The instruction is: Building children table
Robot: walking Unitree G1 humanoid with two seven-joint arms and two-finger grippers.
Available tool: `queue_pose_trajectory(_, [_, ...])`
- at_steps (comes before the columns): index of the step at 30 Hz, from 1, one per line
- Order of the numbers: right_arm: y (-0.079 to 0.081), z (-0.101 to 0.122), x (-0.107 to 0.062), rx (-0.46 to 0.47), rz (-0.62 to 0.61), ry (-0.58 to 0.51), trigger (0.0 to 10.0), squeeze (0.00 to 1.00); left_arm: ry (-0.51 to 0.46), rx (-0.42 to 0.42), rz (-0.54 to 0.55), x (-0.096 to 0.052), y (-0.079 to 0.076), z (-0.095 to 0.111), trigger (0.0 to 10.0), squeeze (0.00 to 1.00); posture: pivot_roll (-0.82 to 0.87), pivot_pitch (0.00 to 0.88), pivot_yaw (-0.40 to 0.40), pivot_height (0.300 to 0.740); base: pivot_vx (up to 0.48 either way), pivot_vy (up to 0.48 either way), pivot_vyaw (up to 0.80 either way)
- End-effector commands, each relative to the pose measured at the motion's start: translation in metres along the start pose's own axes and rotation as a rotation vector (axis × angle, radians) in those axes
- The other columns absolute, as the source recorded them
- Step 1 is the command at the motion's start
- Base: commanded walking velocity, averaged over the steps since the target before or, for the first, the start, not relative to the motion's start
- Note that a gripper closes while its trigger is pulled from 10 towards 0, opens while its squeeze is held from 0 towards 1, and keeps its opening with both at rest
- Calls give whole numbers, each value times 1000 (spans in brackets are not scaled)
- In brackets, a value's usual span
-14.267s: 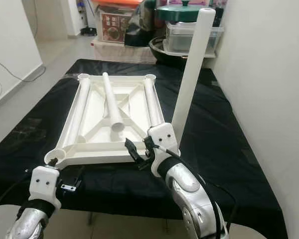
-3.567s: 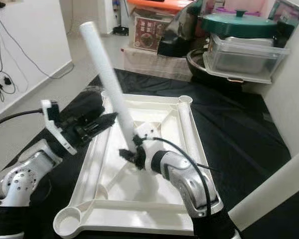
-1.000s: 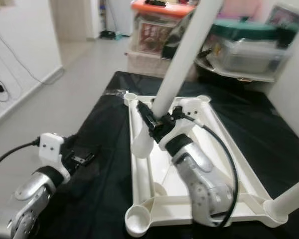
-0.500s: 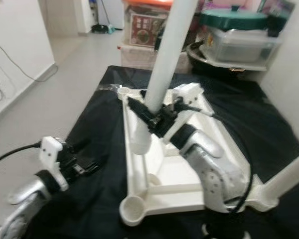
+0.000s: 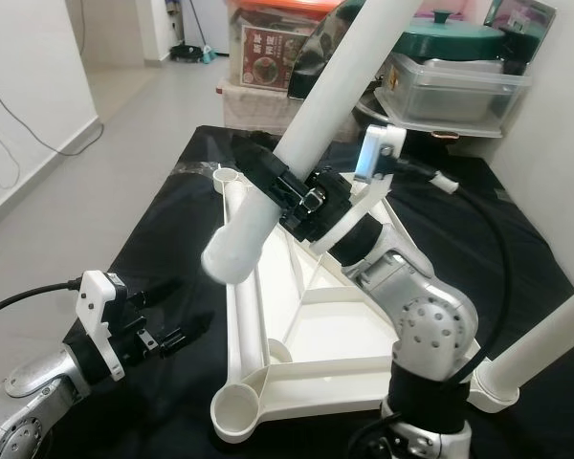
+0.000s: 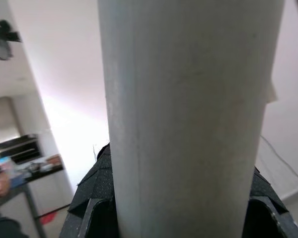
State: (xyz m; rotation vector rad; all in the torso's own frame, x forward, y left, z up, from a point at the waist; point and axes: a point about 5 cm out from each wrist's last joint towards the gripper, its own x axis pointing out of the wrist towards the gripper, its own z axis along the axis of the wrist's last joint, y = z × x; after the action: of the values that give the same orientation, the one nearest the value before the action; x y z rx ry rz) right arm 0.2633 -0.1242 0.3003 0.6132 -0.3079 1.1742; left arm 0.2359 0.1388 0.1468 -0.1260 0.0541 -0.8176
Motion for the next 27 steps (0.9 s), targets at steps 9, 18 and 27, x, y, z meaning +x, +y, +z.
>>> queue_pose_trajectory(9, [12, -1, 8, 49, 84, 22, 0, 0, 7, -11, -34, -4, -4, 2, 10000, 0, 124, 0, -94, 740, 0, 0, 0])
queue_pose_trajectory(18, [13, -4, 4, 46, 83, 64, 0, 0, 29, -23, -102, -3, -9, 2, 10000, 0, 115, 0, -91, 740, 0, 0, 0])
queue_pose_trajectory(27, [13, -12, 4, 44, 97, 117, 0, 0, 96, -67, -291, -8, -27, 2, 10000, 0, 120, 0, -90, 740, 0, 0, 0])
